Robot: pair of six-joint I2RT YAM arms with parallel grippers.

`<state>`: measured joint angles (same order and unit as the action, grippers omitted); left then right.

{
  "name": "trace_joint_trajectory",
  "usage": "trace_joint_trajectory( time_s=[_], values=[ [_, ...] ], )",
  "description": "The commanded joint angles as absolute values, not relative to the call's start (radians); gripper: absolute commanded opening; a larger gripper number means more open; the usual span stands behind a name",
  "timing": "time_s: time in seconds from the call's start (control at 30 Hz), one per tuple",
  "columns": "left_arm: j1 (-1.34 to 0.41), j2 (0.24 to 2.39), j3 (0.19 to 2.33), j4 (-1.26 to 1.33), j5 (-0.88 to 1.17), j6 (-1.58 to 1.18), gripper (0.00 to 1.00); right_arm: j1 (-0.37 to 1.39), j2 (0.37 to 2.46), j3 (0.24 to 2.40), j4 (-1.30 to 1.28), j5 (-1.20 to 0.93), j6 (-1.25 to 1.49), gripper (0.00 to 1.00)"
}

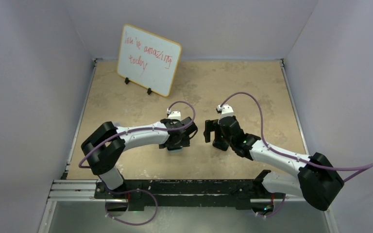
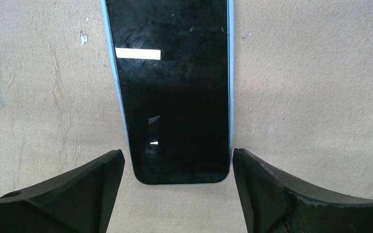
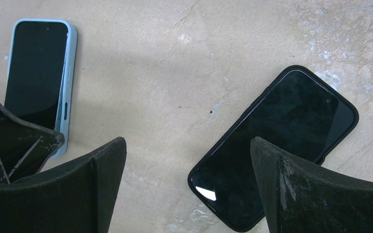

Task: Take the phone out of the phone case
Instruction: Pick up the phone at the center of the board.

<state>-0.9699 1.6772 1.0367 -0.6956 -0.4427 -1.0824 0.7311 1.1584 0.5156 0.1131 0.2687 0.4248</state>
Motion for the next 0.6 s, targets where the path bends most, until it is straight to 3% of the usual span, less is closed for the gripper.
trace_joint_trajectory(
  time_s=[0.0,0.57],
  values=[
    [-0.961,1.673,1.056,-0.688,-0.438,-1.092,0.84,0.729,1.152,0.508,0.138,0.271,0.411,0.99],
    [-0.925,1.621,0.975,-0.596,-0.354,-1.083,0.76,0.729,1.157,0.507,0.143,0.268,0.413,0.99]
  ],
)
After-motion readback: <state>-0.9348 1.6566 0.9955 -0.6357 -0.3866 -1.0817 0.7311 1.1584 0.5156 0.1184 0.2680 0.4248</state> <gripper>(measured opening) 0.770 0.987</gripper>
